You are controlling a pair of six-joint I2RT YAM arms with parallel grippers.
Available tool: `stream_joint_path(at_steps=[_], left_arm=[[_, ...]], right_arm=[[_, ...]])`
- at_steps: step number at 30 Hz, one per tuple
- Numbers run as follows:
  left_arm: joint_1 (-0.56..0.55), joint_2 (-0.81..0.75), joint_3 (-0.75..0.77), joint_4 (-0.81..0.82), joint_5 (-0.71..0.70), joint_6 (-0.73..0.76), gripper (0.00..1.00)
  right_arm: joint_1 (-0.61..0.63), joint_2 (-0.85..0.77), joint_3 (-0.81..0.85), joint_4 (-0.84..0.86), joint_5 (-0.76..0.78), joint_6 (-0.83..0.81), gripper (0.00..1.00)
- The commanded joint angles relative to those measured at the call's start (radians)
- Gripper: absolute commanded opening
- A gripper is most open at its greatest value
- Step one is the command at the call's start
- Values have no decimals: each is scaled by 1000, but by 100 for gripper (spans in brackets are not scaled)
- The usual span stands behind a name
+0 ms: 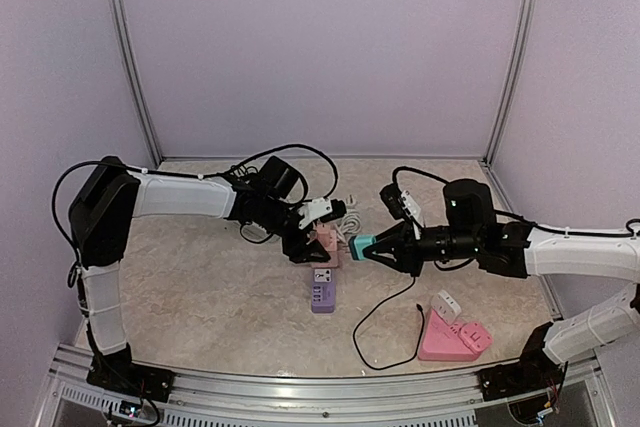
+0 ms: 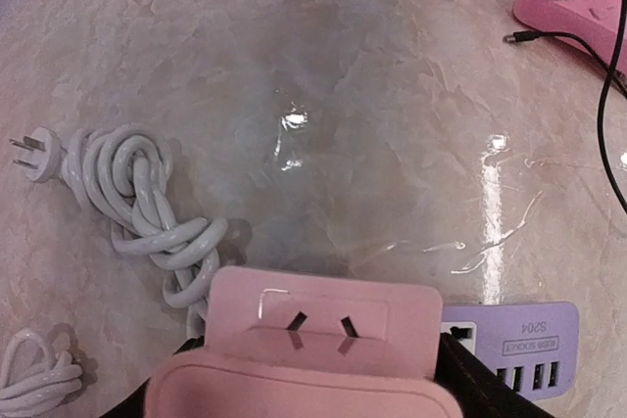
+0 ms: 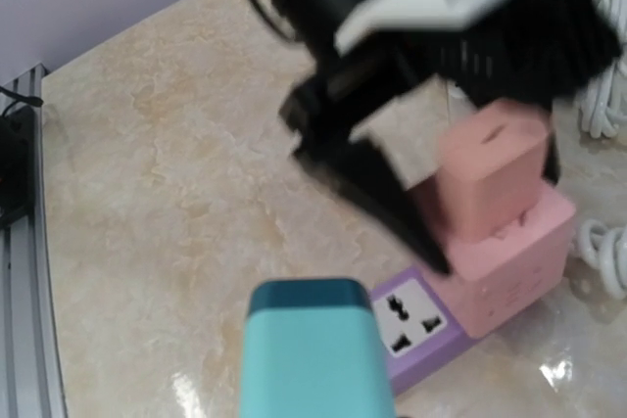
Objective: Insert the plug
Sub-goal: Move the socket to the center of the board.
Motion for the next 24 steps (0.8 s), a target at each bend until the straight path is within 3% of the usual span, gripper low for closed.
stream_joint_path(at_steps=[1, 4, 8, 12, 18, 24], left_arm=[[-33, 18, -86, 62, -4, -156, 79], [-37, 1, -129, 130, -9, -136, 98], [-15, -61, -227, 279, 122, -183, 99], [-3, -112, -344, 559, 235, -338, 99], [1, -57, -570, 1218, 345, -485, 99], [-9, 12, -609, 1331, 325, -456, 99]], right_arm=[[-9, -57, -21, -9, 16, 5, 0], [-9, -77, -26, -23, 27, -9, 0], [-9, -84, -42, -8, 22, -23, 0], [-12, -44, -74, 76, 0, -47, 0], [-90, 67, -55, 139, -123, -69, 0], [-150, 124, -20, 129, -193, -141, 0]])
